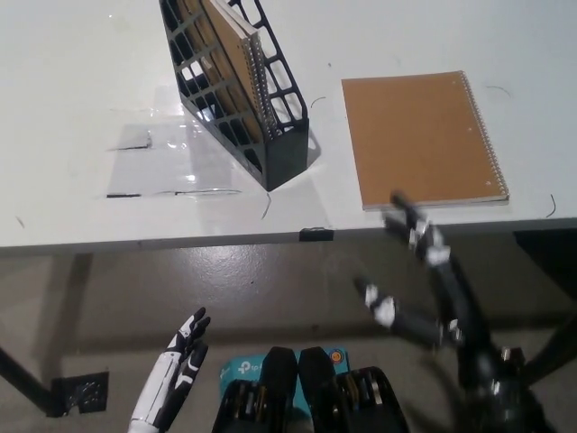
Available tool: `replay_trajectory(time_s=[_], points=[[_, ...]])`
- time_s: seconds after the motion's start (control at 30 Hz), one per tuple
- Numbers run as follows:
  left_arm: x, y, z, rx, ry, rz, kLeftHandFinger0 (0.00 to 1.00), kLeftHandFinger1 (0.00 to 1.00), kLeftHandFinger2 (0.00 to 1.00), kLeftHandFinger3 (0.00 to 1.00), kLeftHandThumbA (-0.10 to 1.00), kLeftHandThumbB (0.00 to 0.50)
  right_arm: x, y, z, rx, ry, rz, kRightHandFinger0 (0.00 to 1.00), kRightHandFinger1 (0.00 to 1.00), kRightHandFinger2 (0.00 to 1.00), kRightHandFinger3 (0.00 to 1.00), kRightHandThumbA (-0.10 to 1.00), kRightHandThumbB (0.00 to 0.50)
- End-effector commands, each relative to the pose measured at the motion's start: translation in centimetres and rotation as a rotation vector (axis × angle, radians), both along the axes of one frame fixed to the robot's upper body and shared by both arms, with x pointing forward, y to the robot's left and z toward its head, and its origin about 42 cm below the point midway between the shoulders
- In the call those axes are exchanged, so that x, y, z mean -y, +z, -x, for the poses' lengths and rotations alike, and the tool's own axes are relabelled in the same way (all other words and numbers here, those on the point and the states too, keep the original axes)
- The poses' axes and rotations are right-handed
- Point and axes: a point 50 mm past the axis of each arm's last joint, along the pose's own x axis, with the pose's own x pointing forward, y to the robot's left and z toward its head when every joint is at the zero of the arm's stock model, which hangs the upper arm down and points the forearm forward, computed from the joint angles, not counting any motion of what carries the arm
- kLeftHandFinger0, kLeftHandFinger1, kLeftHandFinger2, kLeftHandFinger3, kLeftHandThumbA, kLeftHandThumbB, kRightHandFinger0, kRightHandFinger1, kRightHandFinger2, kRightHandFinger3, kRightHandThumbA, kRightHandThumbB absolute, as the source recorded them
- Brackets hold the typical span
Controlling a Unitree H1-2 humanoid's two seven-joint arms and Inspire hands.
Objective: Use the right hand to pick up a book from the book holder on the left side and put it on another book on the right side
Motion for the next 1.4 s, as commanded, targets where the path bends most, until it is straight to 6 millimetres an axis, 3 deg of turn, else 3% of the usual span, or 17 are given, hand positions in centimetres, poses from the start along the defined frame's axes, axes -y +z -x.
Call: replay_trajectory(time_s=[0.0,0.27,0.5,0.67,0.9,0.97,1.23,1.3,1.37], points=[[0.0,1.1,-0.4,0.099,0.007,0.001,0.98,1.00,1.00,1.00,1.00,0.138,-2.1,7.6,-3.3,0.129,0.037,-0.041,0.88,0.93,1.00,1.00,0.76,0.220],[0.1,1.3,-0.5,0.102,0.004,-0.003,0.99,1.00,1.00,1.00,1.00,0.162,-6.0,11.9,-9.8,0.076,0.080,-0.058,0.87,0.96,1.00,1.00,0.87,0.297],[0.2,1.7,-0.8,0.120,-0.004,0.001,0.98,1.00,1.00,1.00,1.00,0.149,-9.2,15.1,-13.8,0.048,0.103,-0.054,0.86,0.95,1.00,1.00,0.83,0.288],[0.2,1.7,-0.8,0.123,-0.005,-0.013,1.00,1.00,1.00,1.00,1.00,0.147,-10.8,15.9,-15.1,0.019,0.107,-0.010,0.89,0.96,1.00,1.00,0.86,0.271],[0.5,1.7,-0.6,0.110,-0.008,0.002,0.99,1.00,1.00,1.00,1.00,0.130,-13.2,16.0,-16.8,-0.015,0.116,0.008,0.85,0.96,1.00,1.00,0.80,0.218],[0.5,1.7,-0.5,0.110,-0.009,-0.004,0.99,1.00,1.00,1.00,1.00,0.130,-13.6,15.8,-17.0,-0.026,0.117,0.011,0.84,0.95,1.00,1.00,0.83,0.241],[0.6,1.6,-0.4,0.111,-0.006,0.010,0.99,1.00,1.00,1.00,1.00,0.125,-14.6,15.7,-17.8,-0.064,0.110,0.026,0.75,0.96,1.00,1.00,0.86,0.246],[0.6,1.4,-0.4,0.110,-0.007,0.010,0.99,1.00,1.00,1.00,1.00,0.126,-14.7,15.4,-18.1,-0.084,0.107,0.030,0.75,0.97,1.00,1.00,0.87,0.258],[0.6,1.3,-0.3,0.108,-0.008,0.009,0.99,1.00,1.00,1.00,1.00,0.137,-14.9,15.2,-18.5,-0.092,0.108,0.035,0.81,0.98,1.00,1.00,0.86,0.260]])
